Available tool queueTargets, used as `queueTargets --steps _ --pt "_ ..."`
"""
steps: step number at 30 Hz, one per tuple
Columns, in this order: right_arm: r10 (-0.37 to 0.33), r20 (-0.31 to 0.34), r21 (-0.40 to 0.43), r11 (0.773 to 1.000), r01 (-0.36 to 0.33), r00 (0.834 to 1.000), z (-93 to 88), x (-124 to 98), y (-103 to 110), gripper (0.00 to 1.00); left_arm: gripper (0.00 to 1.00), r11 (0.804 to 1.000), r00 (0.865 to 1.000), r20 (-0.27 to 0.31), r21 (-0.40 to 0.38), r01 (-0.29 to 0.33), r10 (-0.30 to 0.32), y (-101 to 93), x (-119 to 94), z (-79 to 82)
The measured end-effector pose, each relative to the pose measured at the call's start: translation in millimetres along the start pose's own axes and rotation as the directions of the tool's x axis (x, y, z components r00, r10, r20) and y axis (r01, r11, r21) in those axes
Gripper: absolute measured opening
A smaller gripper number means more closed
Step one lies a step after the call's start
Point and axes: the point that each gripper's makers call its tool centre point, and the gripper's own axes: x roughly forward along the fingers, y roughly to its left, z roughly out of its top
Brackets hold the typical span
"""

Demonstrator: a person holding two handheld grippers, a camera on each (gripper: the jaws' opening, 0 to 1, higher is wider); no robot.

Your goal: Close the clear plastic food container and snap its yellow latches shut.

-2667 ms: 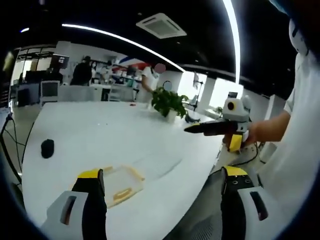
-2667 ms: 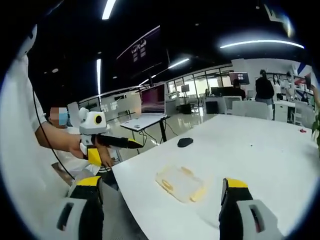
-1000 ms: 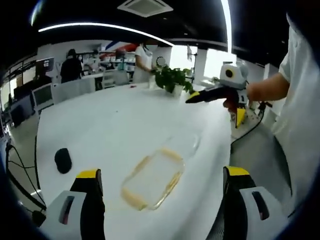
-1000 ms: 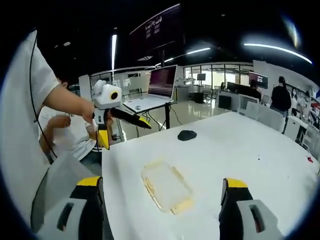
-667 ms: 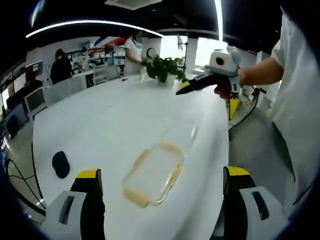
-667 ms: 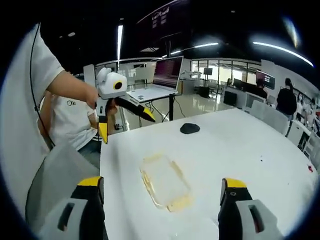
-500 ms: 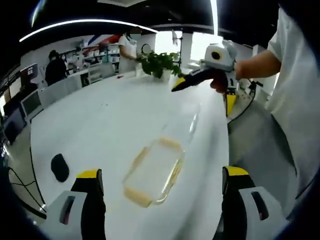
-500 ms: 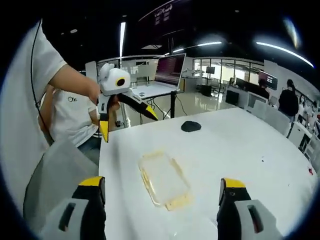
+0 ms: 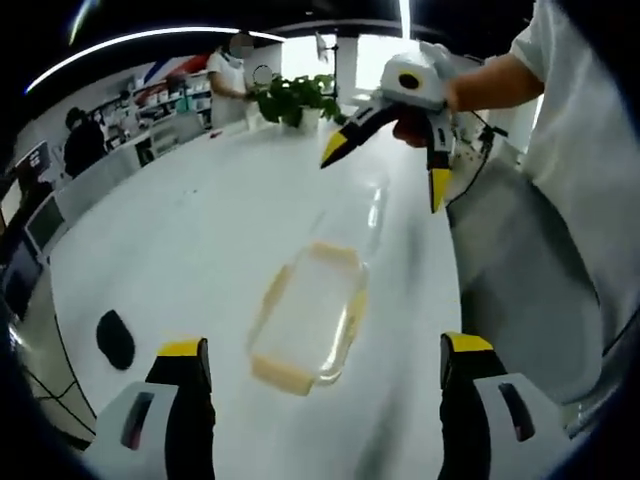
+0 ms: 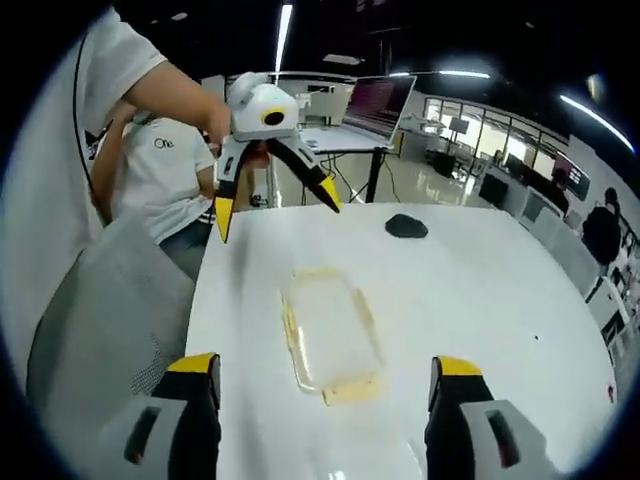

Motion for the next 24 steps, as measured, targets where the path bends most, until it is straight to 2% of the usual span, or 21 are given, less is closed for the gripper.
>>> queueTargets --steps 6,10,13,15,20,24 --pt "0.018 -0.035 -0.036 0.999 -0.020 0.999 -4.8 6.9 -6.4 0.79 0.91 0.999 0.999 -0.045 0.034 0.028 -0.026 1.6 5.4 -9.8" --pt "0.041 -0.053 -0.032 0.999 -0.043 0.998 -9.7 12.4 -8.5 0.79 0.90 0.998 0.997 -0.062 0.055 0.041 -0.037 4.3 8.8 -12.6" --pt "0.063 -0.059 -0.026 0.998 -0.064 0.996 -12.3 15.9 -7.7 0.78 0.88 0.995 0.993 -0.089 0.061 0.082 -0.076 2.1 11.8 -16.0" --pt "0.060 -0.074 -0.046 0.997 -0.064 0.995 -15.3 18.1 -10.1 0.76 0.89 0.992 0.990 -0.120 0.090 0.087 -0.076 4.6 14.1 -21.0" --pt "0.060 -0.095 -0.058 0.996 -0.065 0.994 -18.7 22.4 -15.0 0.75 0.86 0.989 0.984 -0.156 0.105 0.108 -0.090 9.6 17.9 -29.2" --pt "0.077 -0.108 -0.025 0.996 -0.080 0.991 -20.9 25.7 -16.7 0.72 0.84 0.988 0.982 -0.164 0.106 0.115 -0.096 12.3 20.3 -30.2"
